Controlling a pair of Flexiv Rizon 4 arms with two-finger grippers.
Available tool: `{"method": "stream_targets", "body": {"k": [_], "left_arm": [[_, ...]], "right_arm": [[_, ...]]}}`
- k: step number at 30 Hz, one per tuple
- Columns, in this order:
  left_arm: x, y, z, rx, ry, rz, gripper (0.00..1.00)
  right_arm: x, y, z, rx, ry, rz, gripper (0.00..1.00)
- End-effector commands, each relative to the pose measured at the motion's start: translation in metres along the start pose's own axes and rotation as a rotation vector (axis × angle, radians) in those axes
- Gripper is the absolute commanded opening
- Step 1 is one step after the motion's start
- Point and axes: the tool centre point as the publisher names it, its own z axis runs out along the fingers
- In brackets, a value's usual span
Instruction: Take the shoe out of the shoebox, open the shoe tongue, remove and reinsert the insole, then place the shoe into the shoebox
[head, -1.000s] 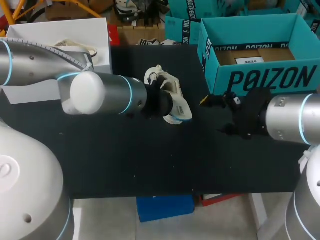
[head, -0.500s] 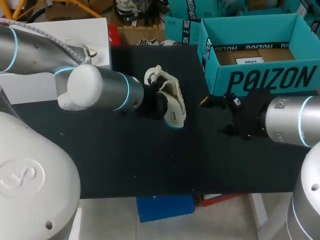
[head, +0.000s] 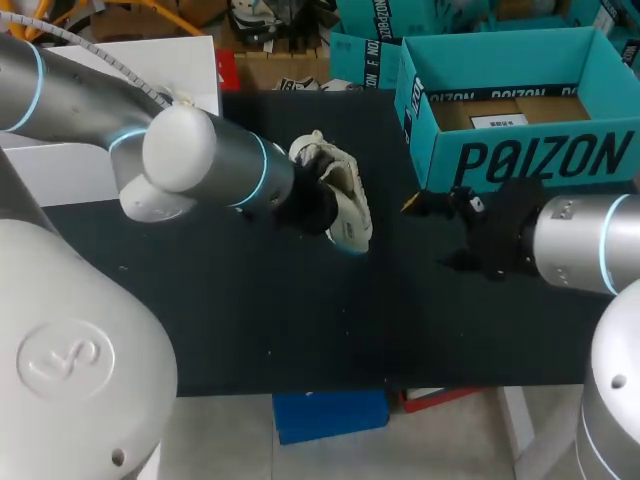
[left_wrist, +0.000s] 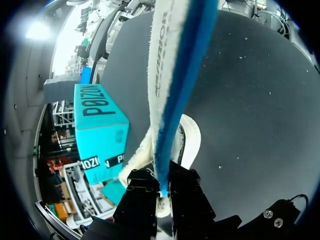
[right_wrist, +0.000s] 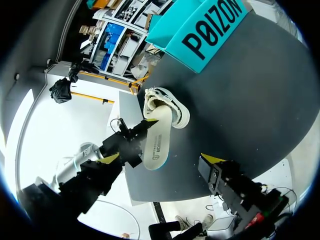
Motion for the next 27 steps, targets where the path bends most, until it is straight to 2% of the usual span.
{"method": "stream_targets", "body": {"k": [1, 7, 16, 27], "left_arm": [[-0.003, 0.002, 0.011, 0.087, -0.003, 0.005, 0.00], [-0.004, 0.001, 0.013, 0.069, -0.017, 0.029, 0.00], [0.000, 0.015, 0.021, 0.005, -0.039, 0.024, 0.00], [-0.008, 0.030, 0.039, -0.047, -0.058, -0.003, 0.00]], "right_arm": [[-0.002, 0.004, -0.003, 0.043, 0.003, 0.000, 1.00], [-0.002, 0.004, -0.003, 0.043, 0.003, 0.000, 1.00], [-0.002, 0.004, -0.003, 0.043, 0.003, 0.000, 1.00], [-0.002, 0.004, -0.003, 0.043, 0.003, 0.000, 1.00]]}}
